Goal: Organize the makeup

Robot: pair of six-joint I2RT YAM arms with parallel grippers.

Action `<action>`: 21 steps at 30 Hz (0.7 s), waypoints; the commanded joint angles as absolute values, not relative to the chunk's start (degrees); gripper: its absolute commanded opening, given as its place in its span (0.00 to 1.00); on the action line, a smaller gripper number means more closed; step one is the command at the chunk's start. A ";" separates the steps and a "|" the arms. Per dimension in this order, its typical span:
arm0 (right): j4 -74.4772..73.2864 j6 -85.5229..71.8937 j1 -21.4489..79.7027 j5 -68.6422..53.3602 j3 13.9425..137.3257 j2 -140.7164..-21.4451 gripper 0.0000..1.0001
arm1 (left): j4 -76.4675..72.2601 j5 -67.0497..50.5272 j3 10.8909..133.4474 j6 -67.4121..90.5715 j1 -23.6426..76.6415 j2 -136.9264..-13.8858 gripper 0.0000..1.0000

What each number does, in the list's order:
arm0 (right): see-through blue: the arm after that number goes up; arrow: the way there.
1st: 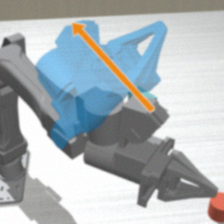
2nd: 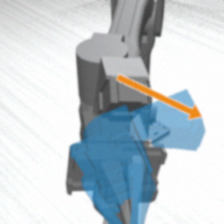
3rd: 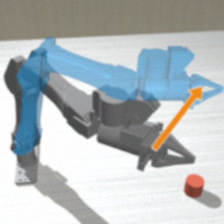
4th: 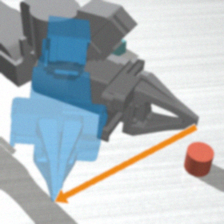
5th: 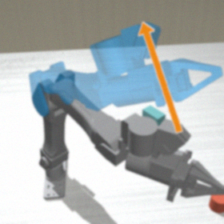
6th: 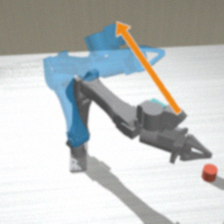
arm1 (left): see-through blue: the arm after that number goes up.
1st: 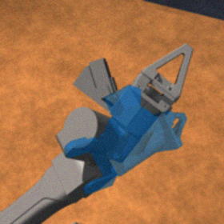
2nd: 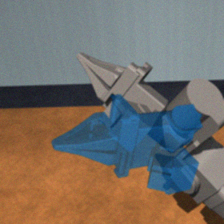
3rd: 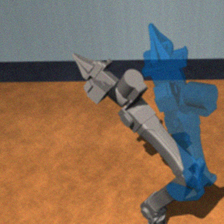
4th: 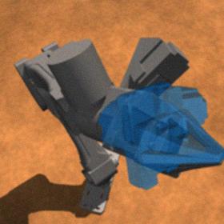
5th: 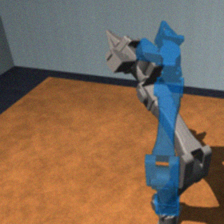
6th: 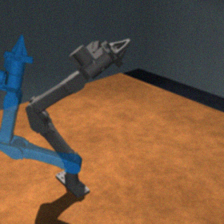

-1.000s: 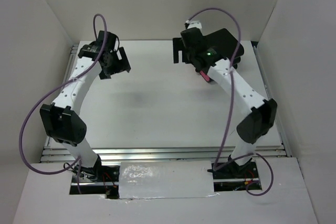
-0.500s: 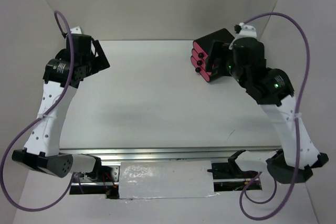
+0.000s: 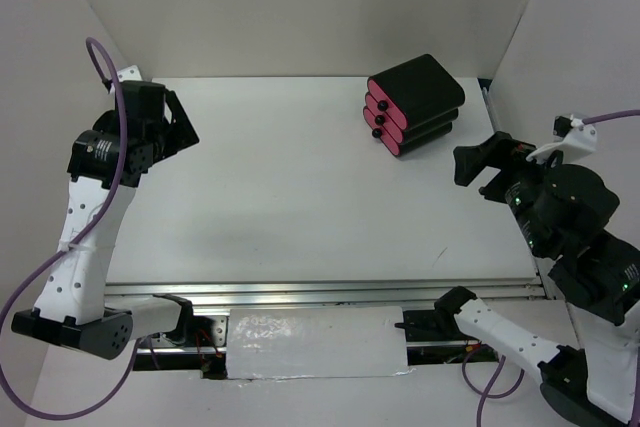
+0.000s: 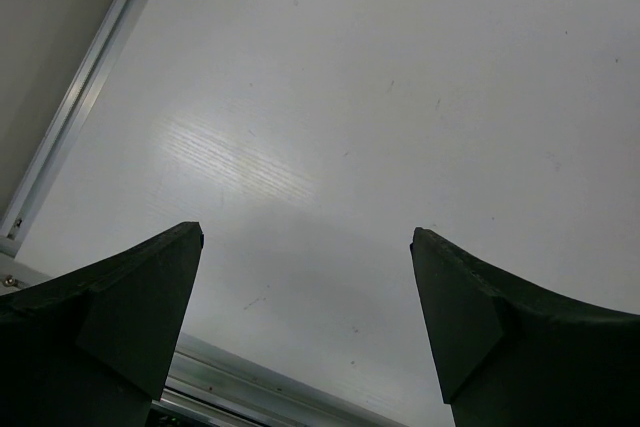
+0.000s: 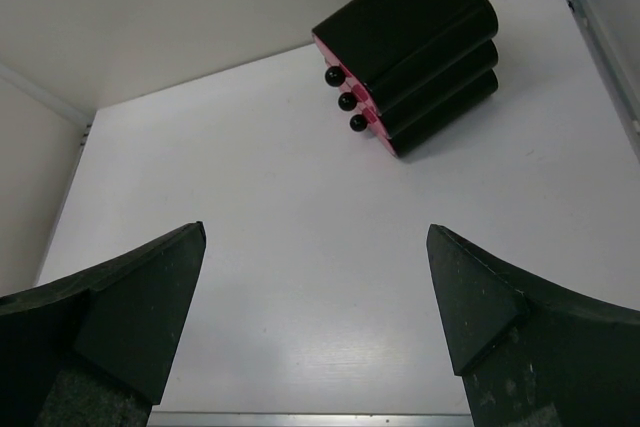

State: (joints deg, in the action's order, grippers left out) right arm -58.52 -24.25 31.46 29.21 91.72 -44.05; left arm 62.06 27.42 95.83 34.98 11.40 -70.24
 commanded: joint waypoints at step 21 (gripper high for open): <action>-54.23 -28.56 31.20 29.53 88.15 -44.82 1.00 | 62.31 28.48 97.38 36.65 11.07 -70.13 0.99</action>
